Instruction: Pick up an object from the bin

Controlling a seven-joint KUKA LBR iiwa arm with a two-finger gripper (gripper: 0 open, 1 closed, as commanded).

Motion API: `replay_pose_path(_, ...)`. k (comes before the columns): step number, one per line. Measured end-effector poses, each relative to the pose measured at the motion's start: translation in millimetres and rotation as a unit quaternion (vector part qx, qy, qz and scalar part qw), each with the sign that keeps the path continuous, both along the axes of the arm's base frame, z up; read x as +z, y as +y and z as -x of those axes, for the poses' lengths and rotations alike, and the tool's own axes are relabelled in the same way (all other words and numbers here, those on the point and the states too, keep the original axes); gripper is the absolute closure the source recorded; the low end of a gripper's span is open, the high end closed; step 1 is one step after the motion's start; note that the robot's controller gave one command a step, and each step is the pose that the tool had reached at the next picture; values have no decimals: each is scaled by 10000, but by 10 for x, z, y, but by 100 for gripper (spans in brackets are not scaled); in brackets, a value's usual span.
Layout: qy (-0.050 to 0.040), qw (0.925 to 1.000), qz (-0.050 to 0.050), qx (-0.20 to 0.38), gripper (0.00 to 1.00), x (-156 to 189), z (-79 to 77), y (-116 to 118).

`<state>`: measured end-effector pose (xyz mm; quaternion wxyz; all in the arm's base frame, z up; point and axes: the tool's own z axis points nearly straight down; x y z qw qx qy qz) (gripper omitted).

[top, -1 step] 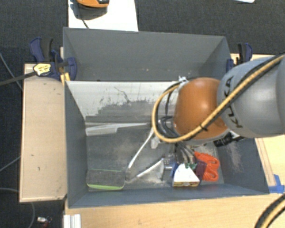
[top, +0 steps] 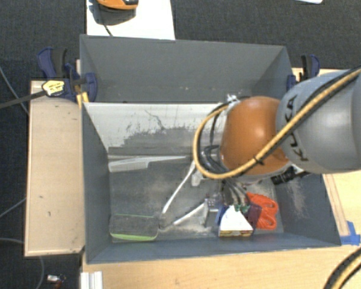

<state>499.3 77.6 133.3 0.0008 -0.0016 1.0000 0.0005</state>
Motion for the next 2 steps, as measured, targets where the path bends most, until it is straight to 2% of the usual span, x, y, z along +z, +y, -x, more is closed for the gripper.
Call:
replay_pose_path(1, 2, 9991, -3, -421, 0, -627, -17, -320)
replay_pose_path(2, -32, 9998, -12, -205, 0, -626, 68, -300)
